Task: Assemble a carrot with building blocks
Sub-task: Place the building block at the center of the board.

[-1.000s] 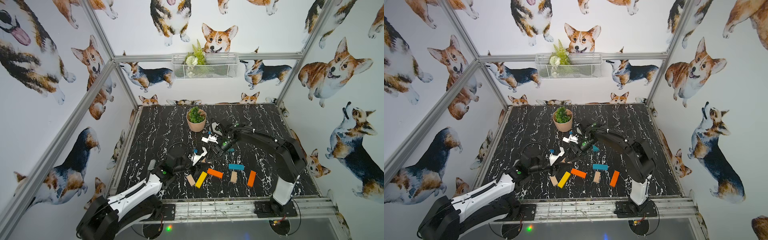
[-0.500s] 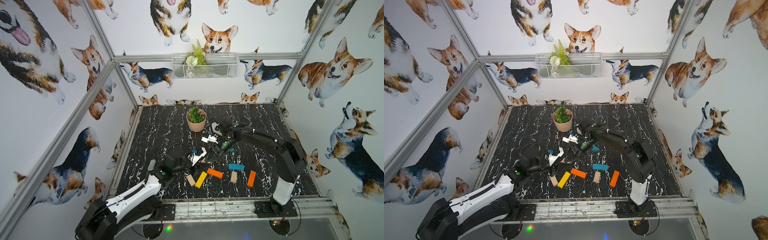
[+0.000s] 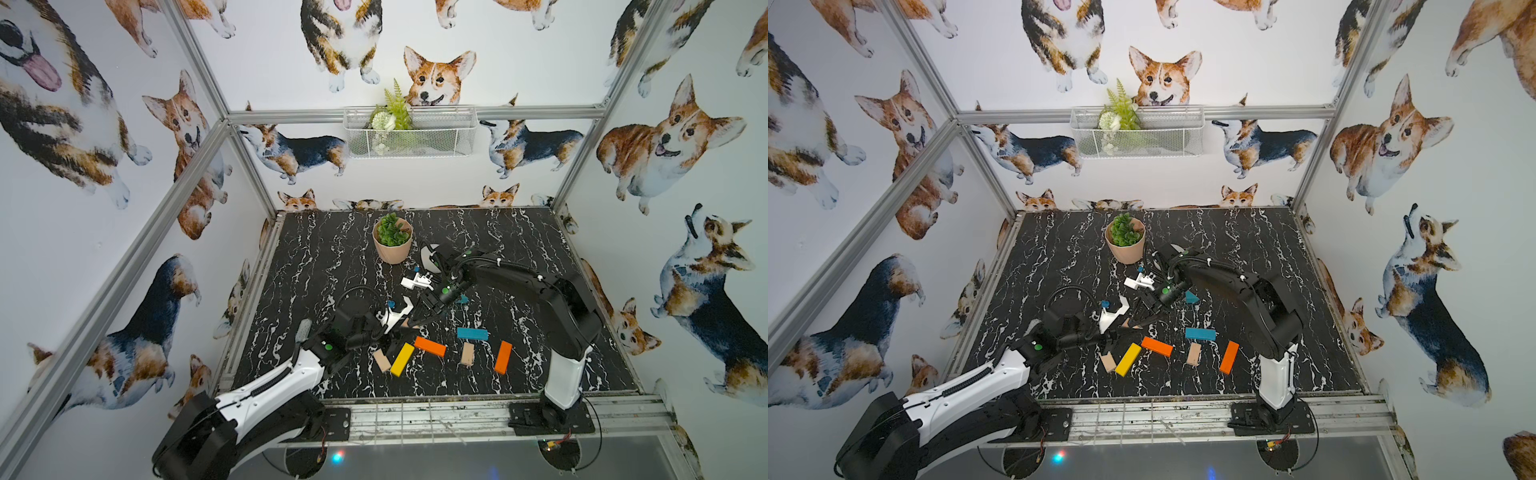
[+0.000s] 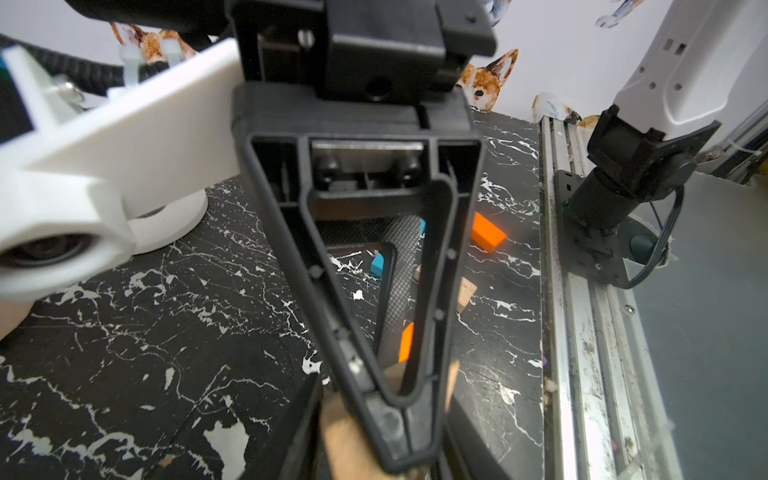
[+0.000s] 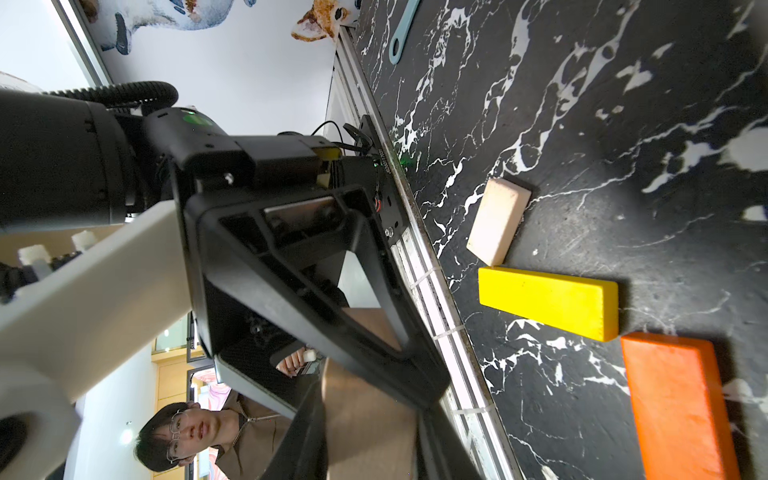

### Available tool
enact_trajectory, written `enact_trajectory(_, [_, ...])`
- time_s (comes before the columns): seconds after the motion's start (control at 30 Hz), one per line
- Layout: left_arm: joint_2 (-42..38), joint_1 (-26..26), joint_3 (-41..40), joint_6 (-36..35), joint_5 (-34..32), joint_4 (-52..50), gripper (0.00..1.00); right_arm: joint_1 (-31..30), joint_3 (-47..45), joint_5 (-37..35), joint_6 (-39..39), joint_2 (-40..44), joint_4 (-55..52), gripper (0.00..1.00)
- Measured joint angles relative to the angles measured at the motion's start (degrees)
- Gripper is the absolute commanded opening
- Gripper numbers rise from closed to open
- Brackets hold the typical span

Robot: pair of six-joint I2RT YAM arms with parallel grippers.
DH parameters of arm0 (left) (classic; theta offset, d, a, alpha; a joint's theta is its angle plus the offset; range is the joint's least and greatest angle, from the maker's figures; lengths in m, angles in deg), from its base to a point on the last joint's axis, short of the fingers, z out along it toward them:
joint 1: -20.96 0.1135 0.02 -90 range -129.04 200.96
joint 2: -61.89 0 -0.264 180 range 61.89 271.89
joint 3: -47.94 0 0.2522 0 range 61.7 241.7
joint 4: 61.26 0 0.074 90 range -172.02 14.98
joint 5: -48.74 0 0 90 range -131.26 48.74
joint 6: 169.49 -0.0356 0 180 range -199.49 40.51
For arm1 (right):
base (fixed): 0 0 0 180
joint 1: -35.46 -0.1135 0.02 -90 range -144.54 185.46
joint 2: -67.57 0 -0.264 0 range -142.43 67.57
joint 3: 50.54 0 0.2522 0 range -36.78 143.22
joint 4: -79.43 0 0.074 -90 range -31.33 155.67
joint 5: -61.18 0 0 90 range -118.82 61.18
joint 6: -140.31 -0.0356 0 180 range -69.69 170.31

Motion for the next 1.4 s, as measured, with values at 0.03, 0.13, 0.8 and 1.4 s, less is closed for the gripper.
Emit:
enact_trajectory(0.03, [0.00, 0.00, -0.13, 0.02, -0.22, 0.04, 0.09, 0.02, -0.11, 0.07, -0.02, -0.17, 0.39, 0.08])
enact_trajectory(0.13, [-0.24, 0.00, -0.61, 0.04, -0.79, 0.63, 0.09, 0.22, -0.61, 0.26, -0.13, -0.17, 1.57, 0.14])
enact_trajectory(0.8, [-1.77, -0.04, -1.33, 0.17, -2.16, 1.92, 0.09, 1.22, -2.62, 1.33, -1.51, 1.40, 5.31, 0.35])
enact_trajectory(1.4, [-1.51, 0.02, -1.60, 1.99, -4.81, 0.26, 0.09, 1.88, -4.57, -0.57, -1.51, 1.66, 5.90, 0.42])
